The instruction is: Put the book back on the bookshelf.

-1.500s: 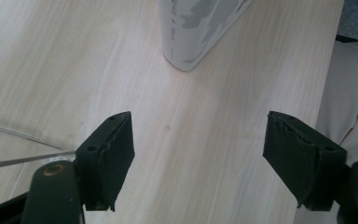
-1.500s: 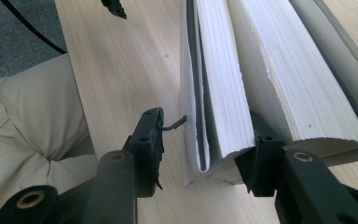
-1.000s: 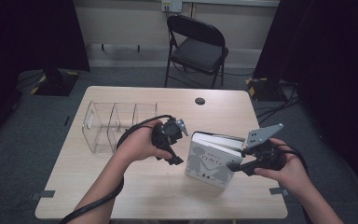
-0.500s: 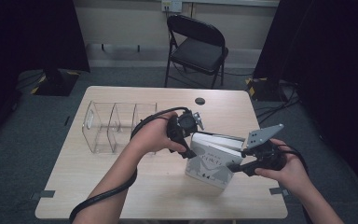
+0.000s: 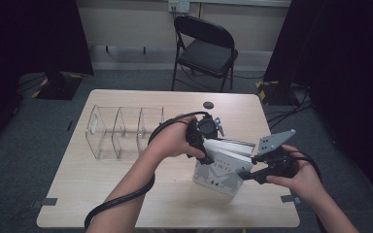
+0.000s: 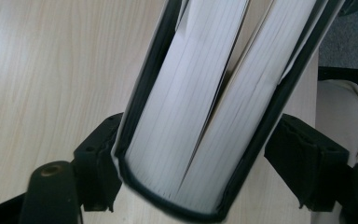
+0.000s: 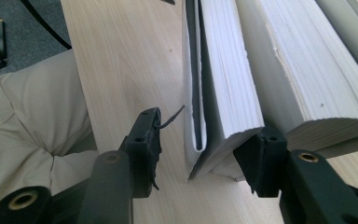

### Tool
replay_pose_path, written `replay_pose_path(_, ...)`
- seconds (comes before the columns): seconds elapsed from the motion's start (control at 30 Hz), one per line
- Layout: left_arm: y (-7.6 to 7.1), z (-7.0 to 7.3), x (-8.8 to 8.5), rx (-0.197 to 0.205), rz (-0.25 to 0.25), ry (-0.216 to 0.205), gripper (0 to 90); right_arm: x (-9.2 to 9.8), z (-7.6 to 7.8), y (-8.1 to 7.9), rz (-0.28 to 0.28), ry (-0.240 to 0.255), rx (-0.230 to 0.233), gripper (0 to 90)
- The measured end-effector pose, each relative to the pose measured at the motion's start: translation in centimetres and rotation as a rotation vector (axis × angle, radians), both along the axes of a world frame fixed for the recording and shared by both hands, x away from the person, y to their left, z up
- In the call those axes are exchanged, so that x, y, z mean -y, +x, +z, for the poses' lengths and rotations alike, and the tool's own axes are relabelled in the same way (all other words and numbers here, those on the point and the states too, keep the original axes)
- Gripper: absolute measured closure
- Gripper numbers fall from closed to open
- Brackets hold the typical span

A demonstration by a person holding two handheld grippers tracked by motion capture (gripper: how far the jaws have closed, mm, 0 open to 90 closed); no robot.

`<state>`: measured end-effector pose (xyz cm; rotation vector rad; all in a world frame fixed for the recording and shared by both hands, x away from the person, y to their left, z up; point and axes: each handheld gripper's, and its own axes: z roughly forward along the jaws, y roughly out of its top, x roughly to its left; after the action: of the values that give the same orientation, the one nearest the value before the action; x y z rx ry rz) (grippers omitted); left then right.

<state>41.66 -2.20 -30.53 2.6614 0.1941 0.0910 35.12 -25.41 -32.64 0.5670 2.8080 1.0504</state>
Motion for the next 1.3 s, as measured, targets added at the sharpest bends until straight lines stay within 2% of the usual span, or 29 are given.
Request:
replay_pose_path(0.1,-0.1,-0.3,0.3,-0.010,-0.001,-0.015,25.2,0.0,0.0,0.0,0.002,-0.009,0.003,51.1)
replay_pose_path(0.2,-0.1,-0.3,0.6,0.003,-0.011,-0.003,25.5,0.1,0.0,-0.1,0.002,-0.008,0.001,51.0)
replay_pose_path(0.4,-0.1,-0.4,0.9,-0.011,-0.005,0.009,26.1,0.4,-0.1,-0.1,-0.009,0.000,-0.003,50.0)
replay_pose_path(0.5,-0.2,-0.6,1.1,0.003,-0.004,0.014,26.6,0.6,-0.2,-0.1,-0.015,0.001,-0.002,49.5)
replay_pose_path(0.77,-0.6,-0.5,1.5,0.018,-0.004,0.060,28.2,1.1,-0.7,-0.1,-0.028,0.002,-0.013,46.8)
replay_pose_path(1.0,-1.4,-0.3,1.4,0.007,0.008,0.074,36.0,2.0,-1.0,-0.1,-0.055,0.002,-0.013,43.9)
replay_pose_path(1.23,-1.8,-0.1,1.4,0.003,-0.016,0.076,40.8,2.6,-1.2,0.0,-0.081,0.002,-0.002,42.1)
replay_pose_path(1.3,-1.9,0.0,1.5,-0.011,-0.015,0.081,43.0,2.6,-1.3,0.0,-0.088,0.009,0.000,41.5)
